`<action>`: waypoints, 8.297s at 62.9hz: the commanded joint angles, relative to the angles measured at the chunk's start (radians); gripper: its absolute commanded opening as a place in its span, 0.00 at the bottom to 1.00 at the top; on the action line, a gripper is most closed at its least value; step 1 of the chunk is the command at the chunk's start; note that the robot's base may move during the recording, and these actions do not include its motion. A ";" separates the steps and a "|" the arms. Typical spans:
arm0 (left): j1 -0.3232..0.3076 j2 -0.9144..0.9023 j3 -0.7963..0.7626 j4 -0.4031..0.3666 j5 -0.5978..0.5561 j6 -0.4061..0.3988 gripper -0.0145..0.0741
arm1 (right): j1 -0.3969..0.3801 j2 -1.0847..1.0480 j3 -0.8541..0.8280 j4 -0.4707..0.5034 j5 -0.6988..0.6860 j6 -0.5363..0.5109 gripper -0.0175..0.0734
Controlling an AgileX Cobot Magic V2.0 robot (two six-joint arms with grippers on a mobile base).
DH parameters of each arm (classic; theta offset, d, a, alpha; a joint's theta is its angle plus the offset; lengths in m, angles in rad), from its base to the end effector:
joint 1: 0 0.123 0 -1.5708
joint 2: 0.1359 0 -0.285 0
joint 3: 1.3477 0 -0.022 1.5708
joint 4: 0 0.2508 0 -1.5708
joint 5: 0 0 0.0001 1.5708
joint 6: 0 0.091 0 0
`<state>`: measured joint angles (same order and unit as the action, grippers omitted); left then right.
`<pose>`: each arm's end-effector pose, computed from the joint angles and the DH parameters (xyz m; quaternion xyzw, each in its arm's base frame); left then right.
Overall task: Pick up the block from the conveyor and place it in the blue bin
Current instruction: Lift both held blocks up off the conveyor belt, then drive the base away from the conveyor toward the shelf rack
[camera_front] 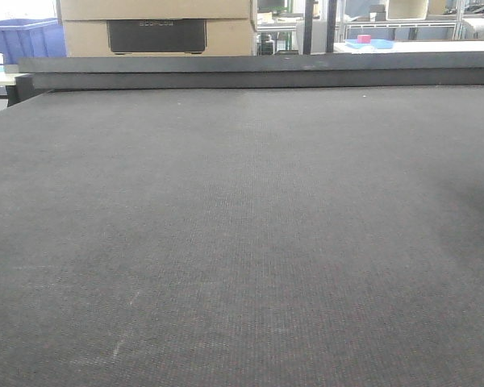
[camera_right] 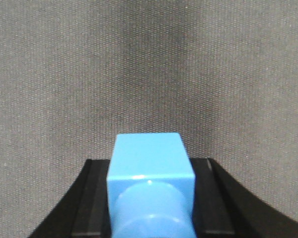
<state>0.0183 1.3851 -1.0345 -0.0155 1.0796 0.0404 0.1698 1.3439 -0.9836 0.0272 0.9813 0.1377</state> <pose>0.2541 0.0034 0.2749 0.0081 0.9935 -0.0039 0.1138 0.2458 0.0442 0.2739 -0.0102 0.9874 0.0363 0.1538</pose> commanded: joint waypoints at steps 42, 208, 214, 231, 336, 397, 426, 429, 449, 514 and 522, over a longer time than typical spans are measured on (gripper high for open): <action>0.004 0.134 0.067 -0.004 -0.128 0.007 0.60 | 0.002 -0.011 -0.002 -0.003 -0.012 -0.009 0.01; -0.072 -0.724 0.193 -0.109 -0.708 0.071 0.04 | 0.002 -0.747 0.228 -0.017 -0.750 -0.053 0.01; -0.149 -0.746 0.192 -0.086 -0.731 0.108 0.04 | 0.002 -0.779 0.228 -0.034 -0.738 -0.053 0.01; -0.248 -0.796 0.192 -0.136 -0.875 0.108 0.04 | 0.002 -0.829 0.228 -0.035 -0.581 -0.130 0.01; -0.249 -0.795 0.192 -0.069 -0.816 0.110 0.04 | 0.013 -0.867 0.228 -0.035 -0.641 -0.152 0.01; -0.249 -0.795 0.192 -0.069 -0.816 0.110 0.04 | 0.013 -0.867 0.228 -0.035 -0.644 -0.152 0.01; -0.249 -0.795 0.192 -0.069 -0.816 0.110 0.04 | 0.013 -0.867 0.228 -0.035 -0.644 -0.152 0.01; -0.249 -0.795 0.192 -0.069 -0.816 0.110 0.04 | 0.013 -0.867 0.228 -0.035 -0.644 -0.152 0.01; -0.249 -0.795 0.192 -0.069 -0.819 0.110 0.04 | 0.013 -0.867 0.228 -0.035 -0.644 -0.152 0.01; -0.249 -0.795 0.192 -0.069 -0.833 0.110 0.04 | 0.013 -0.867 0.228 -0.035 -0.644 -0.152 0.01; -0.249 -0.795 0.192 -0.069 -0.836 0.110 0.04 | 0.013 -0.867 0.228 -0.035 -0.644 -0.152 0.01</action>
<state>-0.2259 0.5933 -0.8355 -0.0856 0.2675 0.1470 0.1811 0.4827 -0.7561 0.0000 0.3578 -0.0126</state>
